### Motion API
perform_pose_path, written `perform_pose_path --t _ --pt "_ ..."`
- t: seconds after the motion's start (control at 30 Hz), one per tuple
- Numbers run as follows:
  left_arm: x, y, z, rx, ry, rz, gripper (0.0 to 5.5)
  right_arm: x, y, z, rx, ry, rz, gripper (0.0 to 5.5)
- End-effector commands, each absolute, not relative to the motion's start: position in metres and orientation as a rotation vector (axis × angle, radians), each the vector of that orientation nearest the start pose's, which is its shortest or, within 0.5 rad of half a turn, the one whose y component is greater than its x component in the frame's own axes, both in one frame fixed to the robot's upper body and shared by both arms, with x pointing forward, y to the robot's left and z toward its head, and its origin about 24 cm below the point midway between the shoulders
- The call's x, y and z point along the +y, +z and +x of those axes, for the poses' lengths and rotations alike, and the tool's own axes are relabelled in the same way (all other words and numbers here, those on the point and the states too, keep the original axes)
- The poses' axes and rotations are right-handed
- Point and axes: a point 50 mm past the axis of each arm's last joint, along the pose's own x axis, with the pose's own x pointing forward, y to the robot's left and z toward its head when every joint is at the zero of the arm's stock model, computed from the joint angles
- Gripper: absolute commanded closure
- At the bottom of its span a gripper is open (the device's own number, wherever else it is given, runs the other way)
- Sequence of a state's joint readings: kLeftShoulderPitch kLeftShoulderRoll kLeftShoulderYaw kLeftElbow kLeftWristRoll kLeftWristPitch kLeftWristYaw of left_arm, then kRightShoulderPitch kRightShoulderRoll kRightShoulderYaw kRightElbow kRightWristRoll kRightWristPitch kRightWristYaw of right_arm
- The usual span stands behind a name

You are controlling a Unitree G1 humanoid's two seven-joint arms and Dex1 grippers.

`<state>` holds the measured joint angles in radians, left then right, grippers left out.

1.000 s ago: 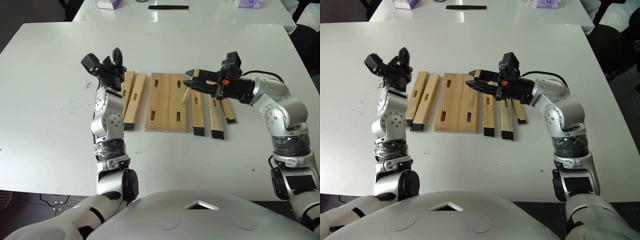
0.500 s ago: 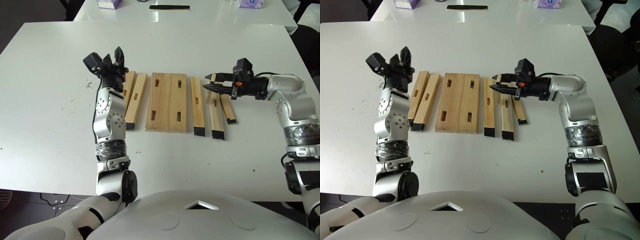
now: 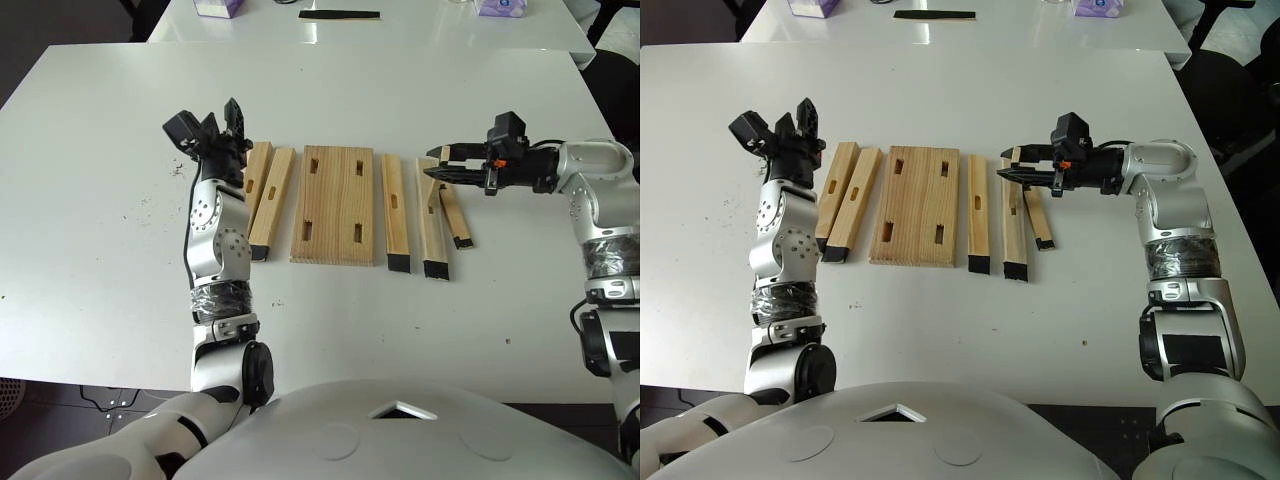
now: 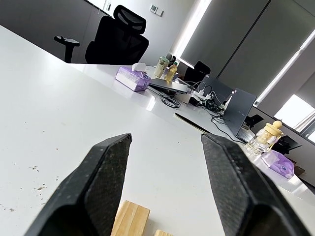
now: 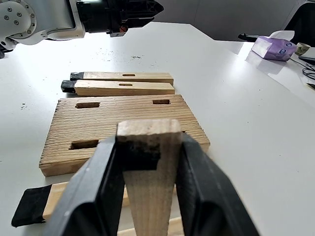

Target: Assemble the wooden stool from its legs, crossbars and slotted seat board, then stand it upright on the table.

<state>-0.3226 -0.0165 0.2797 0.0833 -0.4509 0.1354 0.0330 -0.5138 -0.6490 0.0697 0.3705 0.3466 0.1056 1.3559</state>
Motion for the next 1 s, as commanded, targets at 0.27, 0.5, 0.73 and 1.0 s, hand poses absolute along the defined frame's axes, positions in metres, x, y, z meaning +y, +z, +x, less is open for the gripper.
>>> perform_pose_path --t 0.27,0.5,0.73,1.0 --pt "0.188 0.088 0.309 -0.103 0.120 -0.493 2.86 -0.219 0.119 0.302 0.148 1.274 -0.267 4.20" --pt "0.190 0.087 0.308 -0.097 0.120 -0.484 2.86 -0.221 0.111 0.294 0.169 1.288 -0.244 4.20" --pt "0.189 0.088 0.310 -0.094 0.110 -0.477 2.86 -0.223 0.094 0.287 0.181 1.223 -0.149 4.20" --pt "0.190 0.089 0.314 -0.088 0.099 -0.461 2.86 -0.227 0.065 0.277 0.232 1.110 -0.068 4.20"
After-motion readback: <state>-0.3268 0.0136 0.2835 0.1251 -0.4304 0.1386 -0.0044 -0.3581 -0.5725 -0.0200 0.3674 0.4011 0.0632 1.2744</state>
